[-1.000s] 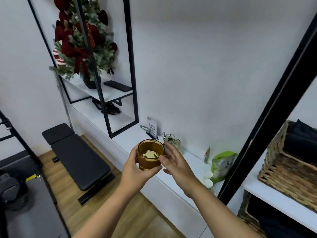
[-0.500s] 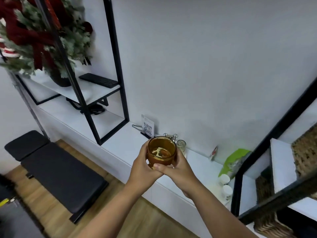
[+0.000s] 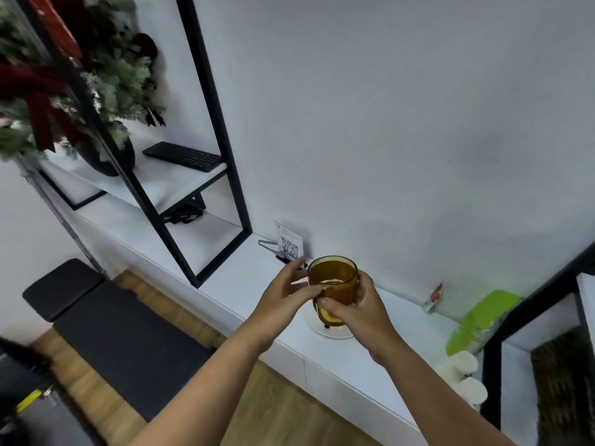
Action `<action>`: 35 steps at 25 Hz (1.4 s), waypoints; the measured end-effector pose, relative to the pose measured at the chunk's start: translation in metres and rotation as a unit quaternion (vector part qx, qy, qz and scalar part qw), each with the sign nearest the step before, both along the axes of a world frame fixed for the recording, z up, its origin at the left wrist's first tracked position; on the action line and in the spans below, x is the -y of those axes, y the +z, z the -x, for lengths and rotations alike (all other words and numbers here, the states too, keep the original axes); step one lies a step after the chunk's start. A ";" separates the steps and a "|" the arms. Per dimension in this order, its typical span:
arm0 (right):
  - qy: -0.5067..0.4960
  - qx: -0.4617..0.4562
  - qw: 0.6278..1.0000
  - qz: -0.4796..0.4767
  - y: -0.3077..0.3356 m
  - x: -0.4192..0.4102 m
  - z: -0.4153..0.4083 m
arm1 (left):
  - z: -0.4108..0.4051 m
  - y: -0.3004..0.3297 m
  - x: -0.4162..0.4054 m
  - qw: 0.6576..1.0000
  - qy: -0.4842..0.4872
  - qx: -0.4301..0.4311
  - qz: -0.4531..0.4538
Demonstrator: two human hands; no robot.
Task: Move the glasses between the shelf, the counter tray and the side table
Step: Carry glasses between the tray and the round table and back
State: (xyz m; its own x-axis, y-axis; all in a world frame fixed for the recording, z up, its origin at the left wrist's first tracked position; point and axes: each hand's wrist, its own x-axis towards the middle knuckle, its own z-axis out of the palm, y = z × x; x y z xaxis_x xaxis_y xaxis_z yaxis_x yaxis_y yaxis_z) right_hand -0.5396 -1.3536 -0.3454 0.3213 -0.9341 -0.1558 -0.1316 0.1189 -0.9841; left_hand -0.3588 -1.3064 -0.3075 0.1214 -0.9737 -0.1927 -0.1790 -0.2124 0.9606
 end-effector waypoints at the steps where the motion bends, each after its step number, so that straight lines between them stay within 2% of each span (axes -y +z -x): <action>1: 0.001 0.003 1.000 0.000 -0.002 0.007 -0.002 | 0.005 0.001 0.009 1.000 0.019 0.003 -0.002; 5: 0.007 0.008 1.000 0.012 -0.010 0.023 -0.016 | 0.024 -0.005 0.037 0.997 0.075 0.023 -0.008; 8: 0.025 -0.004 1.000 0.012 -0.023 0.034 -0.020 | 0.021 -0.017 0.050 0.993 0.116 0.008 -0.023; 10: 0.036 -0.011 0.999 0.002 -0.031 0.042 -0.017 | 0.015 -0.028 0.058 0.989 0.137 -0.044 -0.033; 12: 0.039 -0.014 0.999 -0.017 -0.041 0.051 -0.016 | 0.004 -0.043 0.067 0.977 0.157 -0.135 -0.053; 14: 0.032 0.003 0.998 -0.062 -0.049 0.056 -0.016 | -0.010 -0.058 0.076 0.964 0.164 -0.196 -0.070; 19: -0.033 0.010 0.993 -0.110 -0.067 0.067 -0.033 | -0.045 -0.098 0.099 0.958 0.077 -0.254 -0.106; 22: -0.063 -0.024 0.993 -0.101 -0.071 0.070 -0.043 | -0.071 -0.122 0.105 0.967 0.020 -0.224 -0.121; 26: -0.050 -0.176 0.983 -0.007 -0.079 0.075 -0.059 | -0.101 -0.141 0.112 0.979 -0.051 -0.150 -0.132; 28: -0.049 -0.252 0.965 0.044 -0.084 0.077 -0.065 | -0.109 -0.144 0.111 0.988 -0.105 -0.057 -0.102; 29: -0.053 -0.280 0.957 0.062 -0.084 0.079 -0.065 | -0.110 -0.145 0.111 0.988 -0.135 0.016 -0.071; 31: -0.059 -0.323 0.940 0.089 -0.083 0.084 -0.068 | -0.106 -0.147 0.113 0.968 -0.179 0.174 0.018; 32: -0.059 -0.340 0.933 0.099 -0.082 0.087 -0.069 | -0.102 -0.148 0.113 0.954 -0.187 0.225 0.060; 35: -0.058 -0.372 0.919 0.120 -0.082 0.093 -0.074 | -0.085 -0.155 0.117 0.939 -0.172 0.272 0.123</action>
State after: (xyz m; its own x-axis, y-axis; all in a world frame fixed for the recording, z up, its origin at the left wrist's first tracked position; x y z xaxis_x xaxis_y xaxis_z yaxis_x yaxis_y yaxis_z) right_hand -0.4655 -1.4465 -0.4270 0.1052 -0.9915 -0.0765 -0.7780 -0.0341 -0.6273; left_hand -0.2740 -1.4236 -0.4623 -0.1927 -0.9804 0.0420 -0.6749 0.1635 0.7196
